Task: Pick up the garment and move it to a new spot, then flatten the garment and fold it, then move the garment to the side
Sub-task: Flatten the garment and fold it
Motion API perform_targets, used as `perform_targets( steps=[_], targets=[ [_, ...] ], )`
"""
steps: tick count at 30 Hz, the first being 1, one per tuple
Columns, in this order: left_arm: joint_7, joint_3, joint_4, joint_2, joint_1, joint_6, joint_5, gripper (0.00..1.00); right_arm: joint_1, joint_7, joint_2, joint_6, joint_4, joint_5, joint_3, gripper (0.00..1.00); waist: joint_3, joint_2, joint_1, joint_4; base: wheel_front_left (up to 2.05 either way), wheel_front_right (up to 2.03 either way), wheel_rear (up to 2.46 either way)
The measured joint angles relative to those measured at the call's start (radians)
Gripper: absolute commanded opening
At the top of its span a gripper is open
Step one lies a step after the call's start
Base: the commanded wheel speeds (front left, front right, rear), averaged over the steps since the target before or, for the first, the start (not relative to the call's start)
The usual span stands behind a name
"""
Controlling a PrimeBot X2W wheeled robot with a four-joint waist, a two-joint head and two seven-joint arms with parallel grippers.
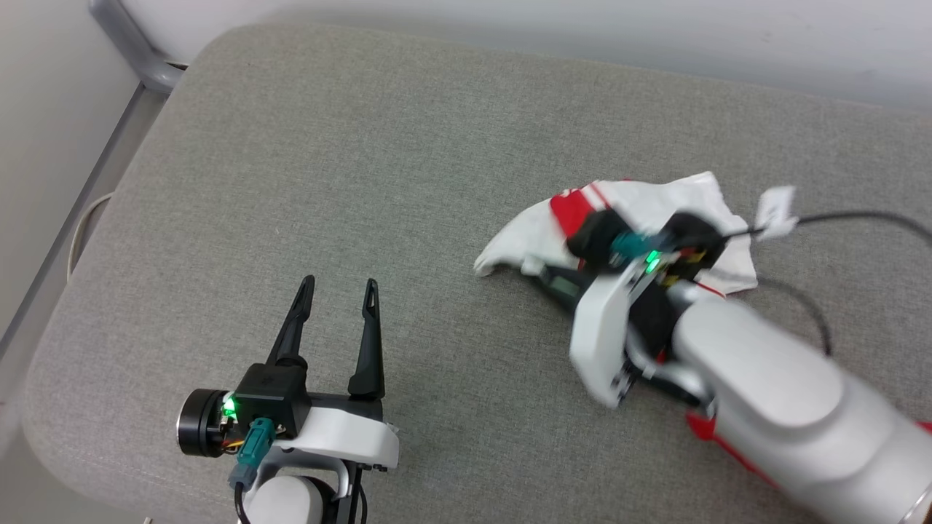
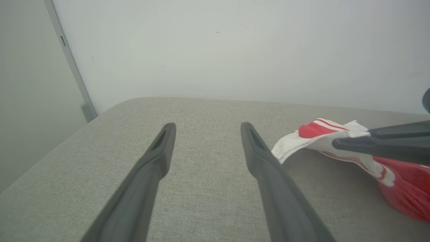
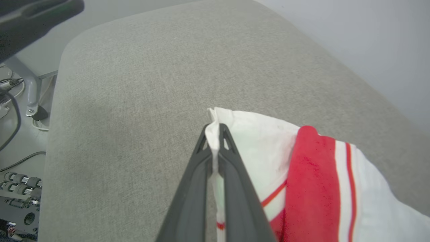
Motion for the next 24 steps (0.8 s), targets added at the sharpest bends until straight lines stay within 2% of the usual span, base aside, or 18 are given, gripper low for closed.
perform_targets(
  steps=[7, 12, 13, 14, 15, 20, 24],
  targets=[
    [0.0, 0.001, 0.0, 0.0, 0.001, 0.004, 0.0, 1.0, 0.07, 0.057, 0.013, 0.0, 0.01, 0.053, 0.204, 0.0, 0.001, 0.0, 0.0, -0.007, 0.0, 0.0, 0.0],
    [0.0, 0.005, 0.002, 0.0, 0.001, 0.003, -0.003, 1.0, 0.1, 0.073, 0.003, 0.0, 0.024, 0.099, 0.247, 0.0, -0.004, 0.0, 0.0, -0.024, 0.0, 0.0, 0.0],
    [0.0, 0.006, 0.003, 0.0, 0.001, 0.003, -0.002, 1.0, 0.1, 0.066, 0.003, 0.0, 0.026, 0.104, 0.25, 0.25, -0.006, 0.0, 0.0, -0.028, 0.0, 0.0, 0.0],
    [0.0, 0.007, 0.004, 0.0, 0.001, 0.003, -0.002, 1.0, 0.103, 0.054, 0.004, 0.0, 0.029, 0.107, 0.252, 0.82, -0.009, 0.0, 0.0, -0.032, 0.0, 0.0, 0.0],
    [0.0, 0.008, 0.006, 0.0, 0.001, 0.003, 0.001, 1.0, 0.105, 0.037, 0.005, 0.0, 0.031, 0.108, 0.254, 1.0, -0.012, 0.0, 0.0, -0.035, 0.0, 0.0, 0.0],
    [0.0, 0.018, 0.01, 0.0, 0.006, -0.002, 0.009, 1.0, 0.105, -0.105, 0.005, 0.0, 0.032, 0.097, 0.23, 1.0, -0.037, 0.0, 0.0, -0.052, 0.0, 0.0, 0.0],
    [0.0, 0.046, 0.009, 0.0, 0.007, -0.016, 0.03, 1.0, 0.138, -0.224, 0.001, 0.0, 0.005, 0.1, 0.137, 1.0, -0.06, 0.0, 0.0, -0.068, 0.0, 0.0, 0.0]
  ],
)
